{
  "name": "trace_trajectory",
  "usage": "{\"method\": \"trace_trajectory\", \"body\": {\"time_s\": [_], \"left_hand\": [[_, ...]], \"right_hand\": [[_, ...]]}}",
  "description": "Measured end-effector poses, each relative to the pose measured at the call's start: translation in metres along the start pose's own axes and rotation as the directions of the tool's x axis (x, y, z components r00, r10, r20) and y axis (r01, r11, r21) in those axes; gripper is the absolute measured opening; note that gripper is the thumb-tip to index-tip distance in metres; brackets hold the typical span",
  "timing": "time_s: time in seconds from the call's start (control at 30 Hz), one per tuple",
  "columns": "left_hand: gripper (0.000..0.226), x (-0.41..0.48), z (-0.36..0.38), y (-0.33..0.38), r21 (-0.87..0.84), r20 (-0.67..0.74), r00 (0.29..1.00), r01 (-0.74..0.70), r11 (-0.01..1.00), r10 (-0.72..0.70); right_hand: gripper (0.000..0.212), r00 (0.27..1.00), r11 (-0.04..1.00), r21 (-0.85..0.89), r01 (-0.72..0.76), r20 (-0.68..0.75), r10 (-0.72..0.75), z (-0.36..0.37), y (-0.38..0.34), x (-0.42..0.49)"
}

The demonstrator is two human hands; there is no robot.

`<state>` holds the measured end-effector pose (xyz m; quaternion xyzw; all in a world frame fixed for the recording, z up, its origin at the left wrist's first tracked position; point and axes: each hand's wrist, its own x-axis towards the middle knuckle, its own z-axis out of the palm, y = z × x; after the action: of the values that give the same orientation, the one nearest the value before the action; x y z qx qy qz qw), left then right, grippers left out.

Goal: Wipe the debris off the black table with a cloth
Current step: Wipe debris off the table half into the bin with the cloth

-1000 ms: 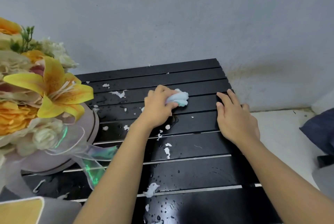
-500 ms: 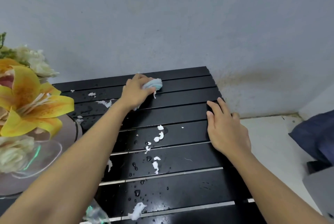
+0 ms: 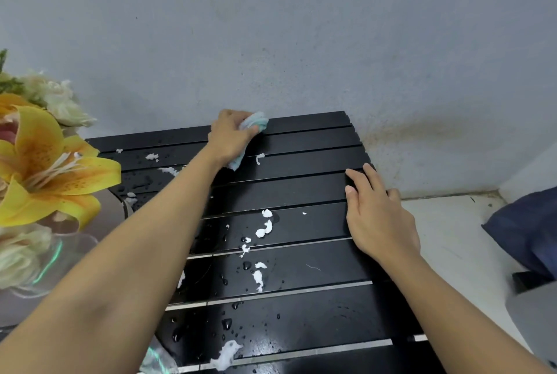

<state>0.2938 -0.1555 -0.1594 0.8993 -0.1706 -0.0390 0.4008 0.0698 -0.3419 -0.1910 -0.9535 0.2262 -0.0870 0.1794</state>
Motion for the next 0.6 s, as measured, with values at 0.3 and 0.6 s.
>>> {"method": "trace_trajectory", "body": {"time_s": [0.3, 0.6], "left_hand": [[0.037, -0.06, 0.026, 0.004, 0.302, 0.078, 0.976, -0.217, 0.928, 0.203], [0.035, -0.07, 0.004, 0.014, 0.222, -0.096, 0.995, 0.043, 0.974, -0.022]], "right_hand": [[0.042, 1.0, 1.0, 0.007, -0.004, 0.015, 0.004, -0.001, -0.001, 0.001], [0.041, 0.999, 0.998, 0.052, -0.025, 0.037, 0.023, -0.005, -0.002, 0.0]]}}
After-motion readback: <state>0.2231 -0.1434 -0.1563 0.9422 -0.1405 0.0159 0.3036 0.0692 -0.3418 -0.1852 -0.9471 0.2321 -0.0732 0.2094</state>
